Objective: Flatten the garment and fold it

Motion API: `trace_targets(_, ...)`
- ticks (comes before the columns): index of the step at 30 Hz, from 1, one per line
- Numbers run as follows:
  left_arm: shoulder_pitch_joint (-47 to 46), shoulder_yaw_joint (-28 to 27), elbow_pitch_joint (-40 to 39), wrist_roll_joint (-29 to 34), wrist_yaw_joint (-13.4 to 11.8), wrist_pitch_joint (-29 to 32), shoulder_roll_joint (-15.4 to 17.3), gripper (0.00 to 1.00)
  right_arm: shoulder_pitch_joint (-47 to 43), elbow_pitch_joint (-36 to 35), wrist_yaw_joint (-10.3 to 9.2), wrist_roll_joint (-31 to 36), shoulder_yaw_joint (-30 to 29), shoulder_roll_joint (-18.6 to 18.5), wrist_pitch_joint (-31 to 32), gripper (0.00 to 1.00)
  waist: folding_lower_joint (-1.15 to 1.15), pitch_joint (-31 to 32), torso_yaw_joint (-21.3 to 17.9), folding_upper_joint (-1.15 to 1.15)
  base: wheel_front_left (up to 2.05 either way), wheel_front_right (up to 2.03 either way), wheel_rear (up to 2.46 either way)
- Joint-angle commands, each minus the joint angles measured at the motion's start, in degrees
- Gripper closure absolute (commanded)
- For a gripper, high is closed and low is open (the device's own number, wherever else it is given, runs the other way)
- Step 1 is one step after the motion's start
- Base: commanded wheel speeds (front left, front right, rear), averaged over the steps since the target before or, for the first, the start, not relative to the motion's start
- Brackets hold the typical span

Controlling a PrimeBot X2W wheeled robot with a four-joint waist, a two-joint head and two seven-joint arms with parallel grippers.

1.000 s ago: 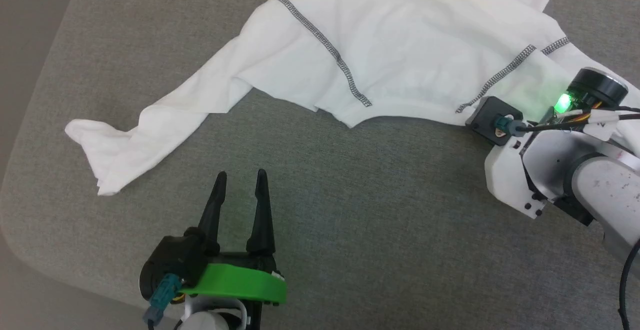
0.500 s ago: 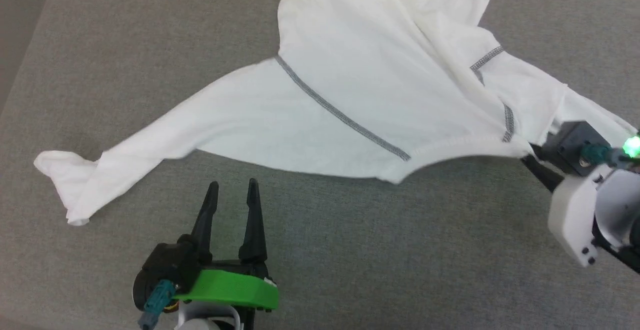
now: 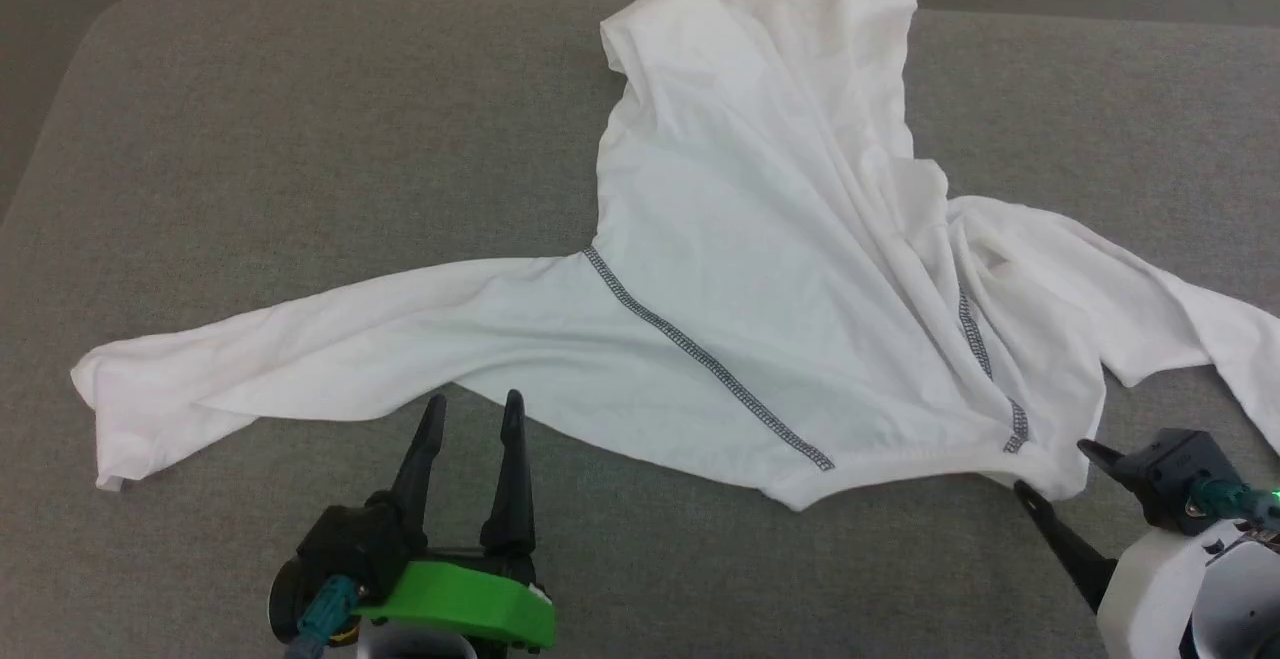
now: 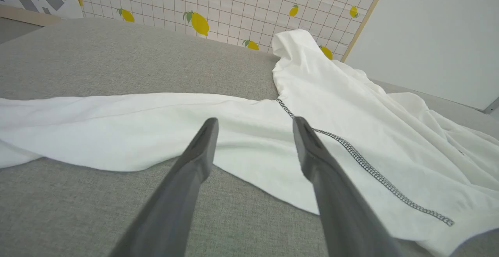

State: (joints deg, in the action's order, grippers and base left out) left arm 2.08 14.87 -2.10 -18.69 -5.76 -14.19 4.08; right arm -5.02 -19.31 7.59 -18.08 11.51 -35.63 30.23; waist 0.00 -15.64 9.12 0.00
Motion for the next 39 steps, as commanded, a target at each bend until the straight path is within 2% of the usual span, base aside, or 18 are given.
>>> trace_targets(1, 0.4, -0.13, 0.07, 0.25, 0.33, 0.13, 0.66, 0.0, -0.36, -0.06, -0.1, 0.85, -0.64, 1.4, -1.77, 0.0, 0.0, 1.3, -0.69, 0.0, 0.0, 0.0, 0.0)
trace_targets(5, 0.86, -0.18, -0.97, 0.78, 0.48, 0.07, 1.82, 0.0, -0.09, -1.86, -0.1, 1.82, -5.68, 7.23, -7.16, 0.0, 0.0, 1.91, -1.11, 0.0, 0.0, 0.0, 0.0)
trace_targets(11, 1.29, 2.51, -3.44, 4.5, 1.77, 0.22, 4.81, 0.0, -0.23, -7.53, -0.1, 6.95, -18.67, 21.74, -19.97, 0.0, 0.0, 0.88, -1.77, 0.0, 0.0, 0.0, 0.0)
trace_targets(14, 0.81, 4.78, -4.64, 7.65, 2.6, 1.14, 6.8, 0.0, -1.31, -8.84, -0.1, 9.51, -22.35, 28.71, -25.42, 0.0, 0.0, 0.07, -2.37, 0.0, 0.0, 0.0, 0.0)
trace_targets(16, 0.18, 6.76, -5.19, 9.95, 3.42, 2.61, 8.1, 0.0, -2.29, -8.66, -0.1, 10.38, -23.08, 30.81, -27.51, 0.0, 0.0, -0.42, -2.87, 0.0, 0.0, 0.0, 0.0)
trace_targets(22, -3.97, 14.92, -4.83, 19.74, 8.87, 11.76, 14.41, 0.0, -3.23, -6.96, -0.1, 10.85, -22.69, 32.53, -30.06, 0.0, 0.0, -1.69, -4.26, 0.0, 0.0, 0.0, 0.0)
trace_targets(28, -9.13, 19.99, -1.39, 22.92, 11.74, 18.33, 16.16, 0.0, -1.83, -6.37, -0.1, 10.7, -22.07, 32.72, -30.44, 0.0, 0.0, -2.92, -5.44, 0.0, 0.0, 0.0, 0.0)
trace_targets(33, -12.45, 21.62, 2.92, 23.68, 12.34, 21.88, 16.87, 0.0, -1.06, -5.87, -0.1, 9.56, -21.81, 32.74, -30.33, 0.0, 0.0, -4.17, -6.59, 0.0, 0.0, 0.0, 0.0)
trace_targets(39, -14.72, 20.6, 7.54, 24.2, 10.21, 23.03, 15.97, 0.0, -0.7, -5.42, -0.1, 8.9, -21.22, 32.75, -30.25, 0.0, 0.0, -5.35, -7.73, 0.0, 0.0, 0.0, 0.0)
